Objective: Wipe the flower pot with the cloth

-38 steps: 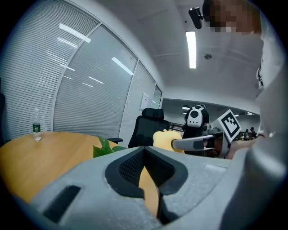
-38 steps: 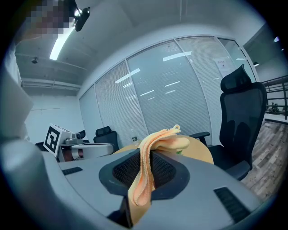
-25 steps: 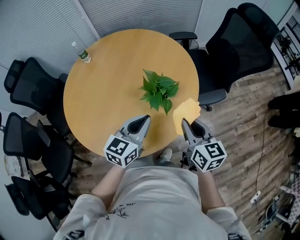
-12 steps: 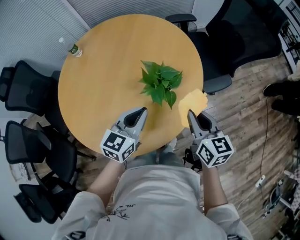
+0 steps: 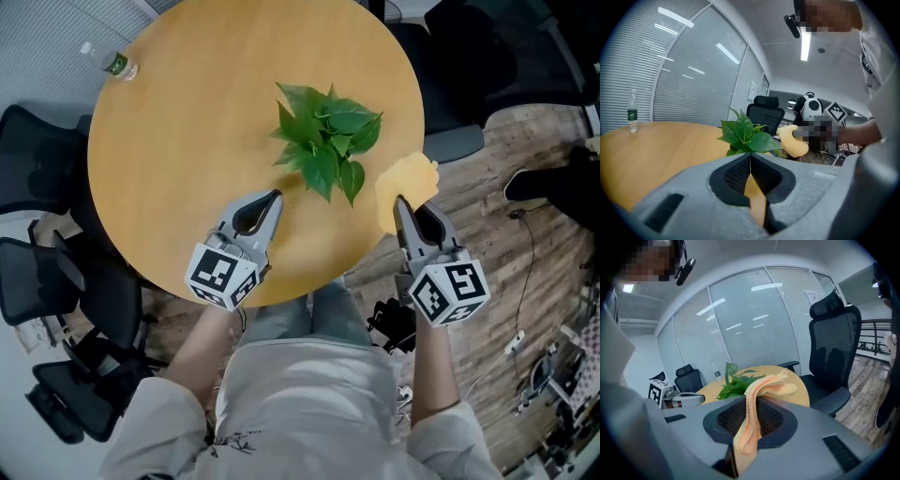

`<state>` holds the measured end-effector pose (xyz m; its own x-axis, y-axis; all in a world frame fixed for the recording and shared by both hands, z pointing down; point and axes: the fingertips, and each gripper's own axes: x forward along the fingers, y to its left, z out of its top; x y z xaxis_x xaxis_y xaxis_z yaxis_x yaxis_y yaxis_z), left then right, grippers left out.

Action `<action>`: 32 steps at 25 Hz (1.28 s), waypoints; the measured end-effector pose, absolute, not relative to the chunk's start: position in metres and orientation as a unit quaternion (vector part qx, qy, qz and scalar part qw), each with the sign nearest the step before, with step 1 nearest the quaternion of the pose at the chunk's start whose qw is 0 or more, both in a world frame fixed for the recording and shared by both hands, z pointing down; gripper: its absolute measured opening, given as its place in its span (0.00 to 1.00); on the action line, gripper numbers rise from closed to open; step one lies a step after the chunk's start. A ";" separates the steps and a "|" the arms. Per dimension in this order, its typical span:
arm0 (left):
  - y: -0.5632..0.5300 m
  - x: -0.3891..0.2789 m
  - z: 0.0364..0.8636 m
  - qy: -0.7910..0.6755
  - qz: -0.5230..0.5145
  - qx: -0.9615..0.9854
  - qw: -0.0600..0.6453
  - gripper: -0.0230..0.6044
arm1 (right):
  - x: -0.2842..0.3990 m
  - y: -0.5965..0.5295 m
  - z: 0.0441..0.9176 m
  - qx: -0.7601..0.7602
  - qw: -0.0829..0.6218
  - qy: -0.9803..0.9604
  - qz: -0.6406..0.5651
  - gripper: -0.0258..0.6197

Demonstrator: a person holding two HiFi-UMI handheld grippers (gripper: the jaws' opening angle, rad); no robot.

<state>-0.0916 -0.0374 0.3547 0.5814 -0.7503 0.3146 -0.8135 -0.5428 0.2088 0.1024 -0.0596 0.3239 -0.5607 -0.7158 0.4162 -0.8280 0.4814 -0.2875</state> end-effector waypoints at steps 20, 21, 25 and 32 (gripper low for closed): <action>-0.090 -0.063 0.434 -0.343 0.112 0.924 0.125 0.41 | 0.096 -0.132 0.413 0.478 0.149 -0.842 0.202 0.13; -0.093 -0.061 0.434 -0.337 0.111 0.927 0.122 0.43 | 0.098 -0.135 0.416 0.482 0.149 -0.839 0.204 0.13; -0.102 -0.054 0.434 -0.316 0.104 0.936 0.117 0.47 | 0.091 -0.145 0.422 0.475 0.149 -0.843 0.206 0.13; -0.113 -0.048 0.433 -0.304 0.097 0.942 0.104 0.48 | 0.061 -0.162 0.423 0.427 0.161 -0.872 0.176 0.13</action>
<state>-0.0482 -0.1127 0.4332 0.7968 -0.5518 0.2463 -0.5922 -0.7940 0.1372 0.0614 -0.1617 0.4229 -0.5828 -0.6885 0.4317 -0.8021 0.5727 -0.1695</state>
